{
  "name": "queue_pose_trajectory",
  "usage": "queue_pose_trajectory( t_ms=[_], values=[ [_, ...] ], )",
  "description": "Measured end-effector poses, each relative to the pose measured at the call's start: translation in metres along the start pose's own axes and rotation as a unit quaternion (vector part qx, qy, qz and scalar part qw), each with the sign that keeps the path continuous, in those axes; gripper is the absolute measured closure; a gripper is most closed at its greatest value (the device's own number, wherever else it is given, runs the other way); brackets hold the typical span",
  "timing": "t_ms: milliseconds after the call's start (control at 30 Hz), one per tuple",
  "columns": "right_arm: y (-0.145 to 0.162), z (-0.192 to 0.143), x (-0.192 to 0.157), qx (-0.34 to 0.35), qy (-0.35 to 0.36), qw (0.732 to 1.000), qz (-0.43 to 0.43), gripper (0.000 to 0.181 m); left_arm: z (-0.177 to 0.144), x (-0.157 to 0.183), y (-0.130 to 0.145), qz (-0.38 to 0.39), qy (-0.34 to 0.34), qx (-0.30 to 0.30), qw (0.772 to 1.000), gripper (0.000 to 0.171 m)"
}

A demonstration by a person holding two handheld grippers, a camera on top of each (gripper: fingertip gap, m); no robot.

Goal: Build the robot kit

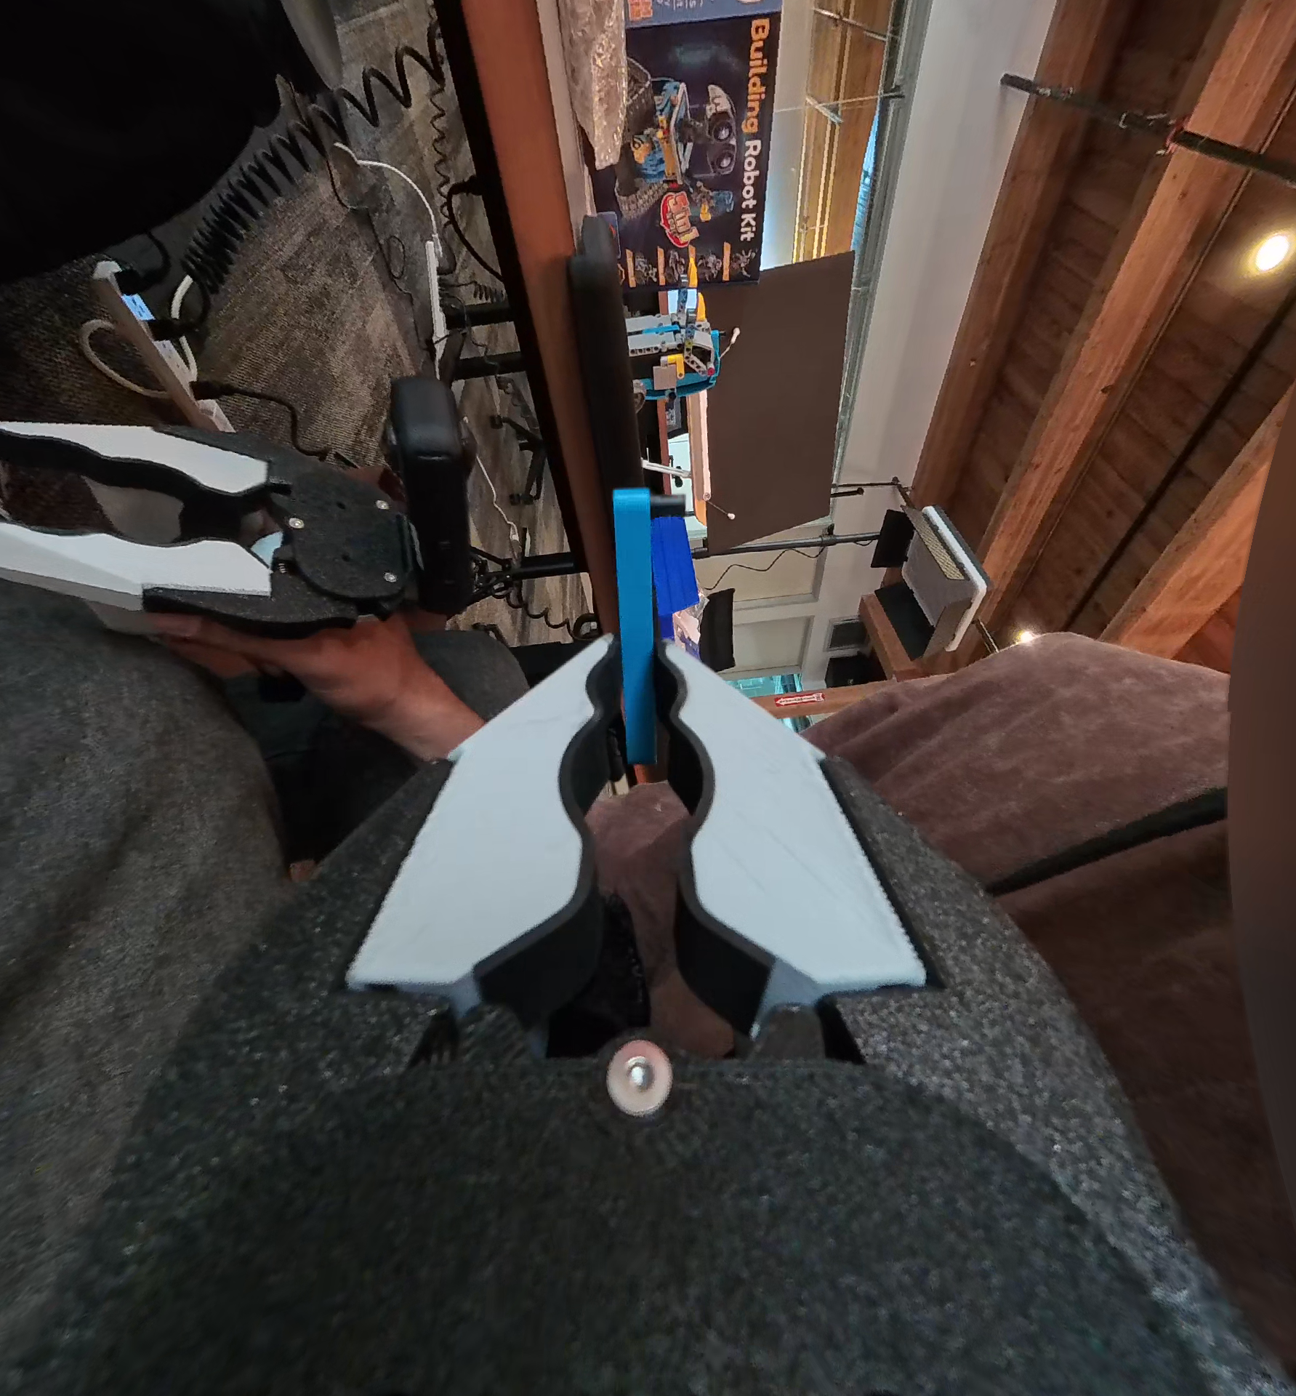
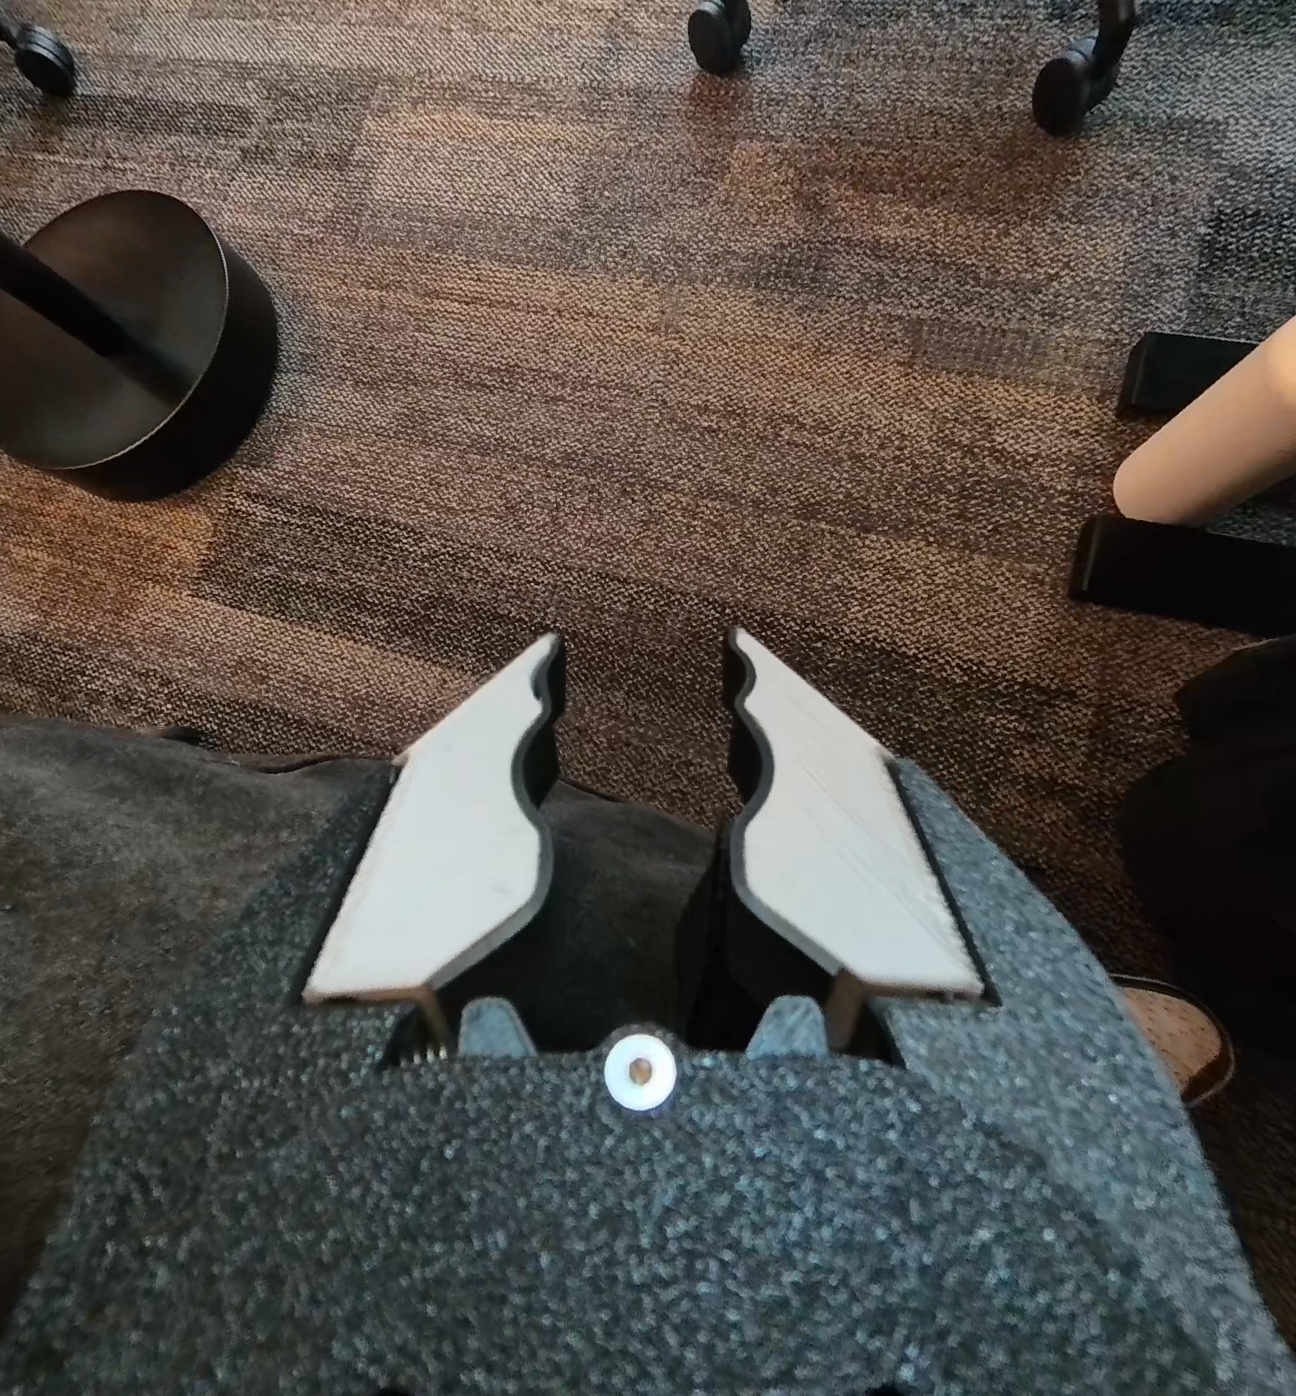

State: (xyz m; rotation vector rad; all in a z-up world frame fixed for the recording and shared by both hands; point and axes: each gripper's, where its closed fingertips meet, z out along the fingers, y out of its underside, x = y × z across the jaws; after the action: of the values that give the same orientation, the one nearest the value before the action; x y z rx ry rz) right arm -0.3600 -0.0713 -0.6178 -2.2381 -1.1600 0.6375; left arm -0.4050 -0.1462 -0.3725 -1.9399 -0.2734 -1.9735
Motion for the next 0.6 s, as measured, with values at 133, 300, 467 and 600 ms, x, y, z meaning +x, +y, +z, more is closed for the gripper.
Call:
queue_pose_trajectory(
  t_ms=[133,300,467,600],
  values=[
    [0.001,-0.002,0.001,-0.002,0.004,1.000,-0.005,0.138,-0.001,-0.005,-0.003,-0.010,-0.006,0.009,1.000,0.165],
    [0.001,-0.006,0.003,0.005,-0.005,1.000,0.024,0.134,0.000,-0.004,-0.003,-0.009,-0.003,0.007,1.000,0.165],
    [-0.005,-0.015,0.001,-0.012,-0.002,1.000,0.003,0.126,0.000,-0.003,0.000,-0.015,0.003,0.001,1.000,0.165],
    [-0.014,-0.028,0.000,0.013,-0.009,0.999,0.045,0.126,-0.010,-0.008,0.016,-0.024,0.001,-0.020,0.999,0.165]
  ],
)
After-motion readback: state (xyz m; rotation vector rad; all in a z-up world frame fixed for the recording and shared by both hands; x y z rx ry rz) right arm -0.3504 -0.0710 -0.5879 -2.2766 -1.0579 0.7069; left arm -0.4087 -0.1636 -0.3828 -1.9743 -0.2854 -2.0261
